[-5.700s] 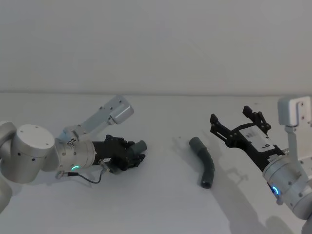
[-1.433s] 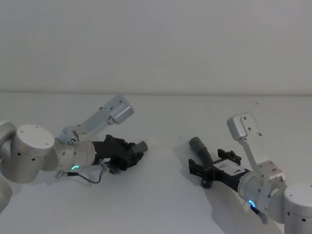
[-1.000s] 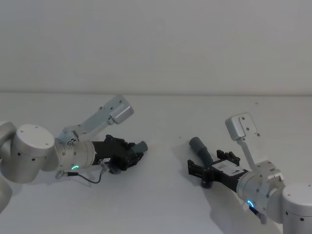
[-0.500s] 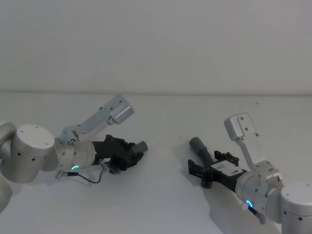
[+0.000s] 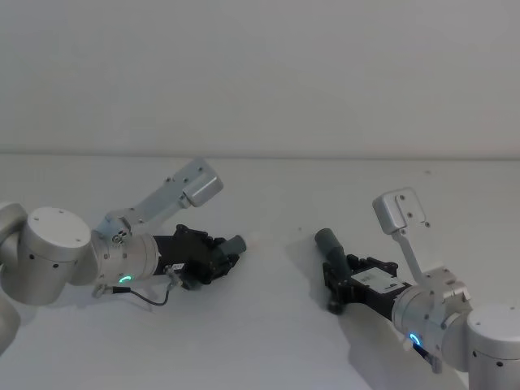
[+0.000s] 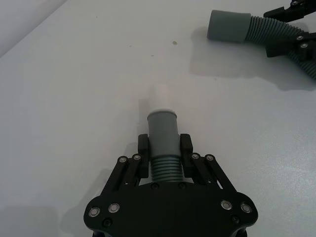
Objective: Use both hands to pick up one end of the pipe from the table, align the ends, and insert them.
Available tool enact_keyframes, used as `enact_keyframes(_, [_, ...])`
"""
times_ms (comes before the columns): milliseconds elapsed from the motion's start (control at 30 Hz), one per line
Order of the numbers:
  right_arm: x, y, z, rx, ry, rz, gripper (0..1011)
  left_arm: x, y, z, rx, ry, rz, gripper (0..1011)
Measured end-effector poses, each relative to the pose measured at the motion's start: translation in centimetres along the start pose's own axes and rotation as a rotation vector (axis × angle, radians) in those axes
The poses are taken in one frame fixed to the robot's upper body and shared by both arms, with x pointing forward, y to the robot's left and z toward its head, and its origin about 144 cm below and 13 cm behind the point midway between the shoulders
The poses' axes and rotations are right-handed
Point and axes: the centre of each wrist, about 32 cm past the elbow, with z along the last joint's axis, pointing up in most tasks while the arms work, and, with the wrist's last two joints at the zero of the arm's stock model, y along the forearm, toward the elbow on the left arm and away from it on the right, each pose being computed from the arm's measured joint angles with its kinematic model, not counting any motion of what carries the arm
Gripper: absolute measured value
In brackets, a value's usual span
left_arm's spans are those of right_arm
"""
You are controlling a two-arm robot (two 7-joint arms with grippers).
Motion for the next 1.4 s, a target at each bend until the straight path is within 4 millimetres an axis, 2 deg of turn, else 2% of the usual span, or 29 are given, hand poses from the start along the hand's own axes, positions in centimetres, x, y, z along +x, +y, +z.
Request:
enact_keyframes(33, [0.00, 0.00, 0.00, 0.000, 0.000, 0.000, 404, 0.00, 0.00, 0.00, 0.000, 0.000, 0.000, 365])
enact_keyframes(233, [-0.02, 0.01, 0.00, 0.000, 0.000, 0.000, 263, 0.00, 0.00, 0.00, 0.000, 0.000, 0.000, 365])
enact_keyframes(1133, [-0.03, 0.00, 0.02, 0.002, 0.000, 0.000, 263, 0.01, -0.02, 0.04, 0.000, -0.001, 0.000, 365])
enact_keyframes(1400, [0.02, -0.27, 0.36, 0.052, -0.011, 0.001, 263, 0.02, -0.08, 0.49, -0.019, -0.034, 0.006, 365])
